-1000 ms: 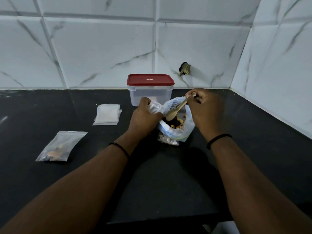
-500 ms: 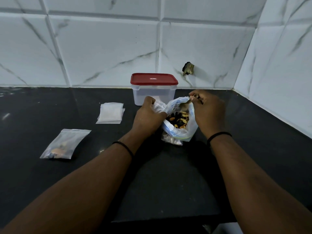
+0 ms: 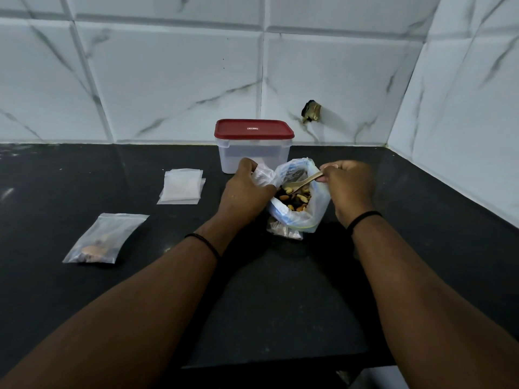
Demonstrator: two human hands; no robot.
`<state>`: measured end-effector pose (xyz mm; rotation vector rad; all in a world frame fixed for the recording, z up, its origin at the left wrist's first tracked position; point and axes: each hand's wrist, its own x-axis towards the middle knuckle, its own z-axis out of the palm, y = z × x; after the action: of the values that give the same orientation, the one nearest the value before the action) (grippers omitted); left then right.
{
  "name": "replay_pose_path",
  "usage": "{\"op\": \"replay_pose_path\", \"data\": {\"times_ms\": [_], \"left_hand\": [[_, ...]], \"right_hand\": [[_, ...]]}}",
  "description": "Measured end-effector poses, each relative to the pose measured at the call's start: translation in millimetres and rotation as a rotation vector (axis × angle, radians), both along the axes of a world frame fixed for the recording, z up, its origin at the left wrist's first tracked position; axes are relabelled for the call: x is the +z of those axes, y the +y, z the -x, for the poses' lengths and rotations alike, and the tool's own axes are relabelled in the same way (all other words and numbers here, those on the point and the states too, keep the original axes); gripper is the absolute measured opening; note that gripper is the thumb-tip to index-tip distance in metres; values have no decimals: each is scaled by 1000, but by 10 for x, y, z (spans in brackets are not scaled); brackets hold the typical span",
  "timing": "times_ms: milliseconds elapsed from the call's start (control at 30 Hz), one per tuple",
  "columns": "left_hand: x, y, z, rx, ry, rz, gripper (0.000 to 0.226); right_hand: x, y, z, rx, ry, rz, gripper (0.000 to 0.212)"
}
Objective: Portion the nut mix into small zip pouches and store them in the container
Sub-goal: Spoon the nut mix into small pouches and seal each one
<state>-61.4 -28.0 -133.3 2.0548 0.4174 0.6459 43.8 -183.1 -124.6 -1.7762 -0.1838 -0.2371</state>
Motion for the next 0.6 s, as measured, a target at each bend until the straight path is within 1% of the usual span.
{"op": "replay_pose_path", "data": {"times_ms": [67,133,233,333,467,600], "left_hand": [[0,3,-1,-3,-2,-5,37],[1,10,-2,-7,-4,-8,39],[-1,29,0,-17,-30,-12,44],[6,42,9,-24,-64,-6,50],[-6,62,6,-19,-103,-25,48],[-35,56,-9,-41,-129,-31,46]], "right_hand": [[-14,-10,-51,-10,68,-106,17],[8,-31,-66,-50,90,-165,17],[77,-62,-10,-134,52,-157,20],[128,-60,48,-173,34,-231,20],[233,-32,154,-116,14,-405,21],[301,16,306,0,7,-452,23]]}}
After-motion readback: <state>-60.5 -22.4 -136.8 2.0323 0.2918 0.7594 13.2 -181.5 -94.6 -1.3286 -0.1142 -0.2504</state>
